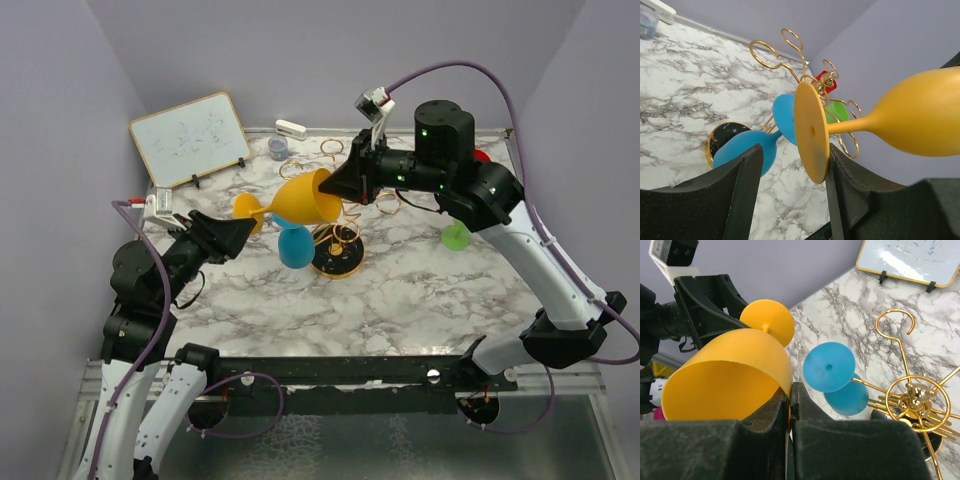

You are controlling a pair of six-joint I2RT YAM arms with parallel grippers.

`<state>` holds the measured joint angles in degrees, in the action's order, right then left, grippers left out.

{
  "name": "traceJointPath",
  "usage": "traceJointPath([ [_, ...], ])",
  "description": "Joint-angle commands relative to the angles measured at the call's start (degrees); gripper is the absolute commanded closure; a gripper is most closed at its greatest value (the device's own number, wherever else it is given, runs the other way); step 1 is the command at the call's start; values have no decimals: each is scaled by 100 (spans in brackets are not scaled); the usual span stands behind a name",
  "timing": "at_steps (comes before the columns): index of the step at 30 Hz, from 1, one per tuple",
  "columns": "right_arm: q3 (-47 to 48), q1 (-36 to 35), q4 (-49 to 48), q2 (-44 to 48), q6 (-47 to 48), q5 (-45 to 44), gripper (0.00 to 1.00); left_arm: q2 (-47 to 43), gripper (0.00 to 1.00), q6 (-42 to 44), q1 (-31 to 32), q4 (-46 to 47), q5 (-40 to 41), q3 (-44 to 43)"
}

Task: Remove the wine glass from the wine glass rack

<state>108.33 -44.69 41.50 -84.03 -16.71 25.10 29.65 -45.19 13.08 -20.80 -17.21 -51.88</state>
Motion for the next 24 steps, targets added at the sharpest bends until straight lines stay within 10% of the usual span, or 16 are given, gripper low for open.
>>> traceJointPath([
  [1, -89, -23, -323, 556, -85, -945, 99, -133, 46, 251, -16, -374, 624, -69],
  [15, 1011, 30, -614, 169, 884, -4477, 99, -770, 46, 681, -16, -759, 1978, 577],
  [24, 1674, 1397, -465, -618, 543, -4074, 99, -899, 46, 1052, -18, -833, 2355, 949],
])
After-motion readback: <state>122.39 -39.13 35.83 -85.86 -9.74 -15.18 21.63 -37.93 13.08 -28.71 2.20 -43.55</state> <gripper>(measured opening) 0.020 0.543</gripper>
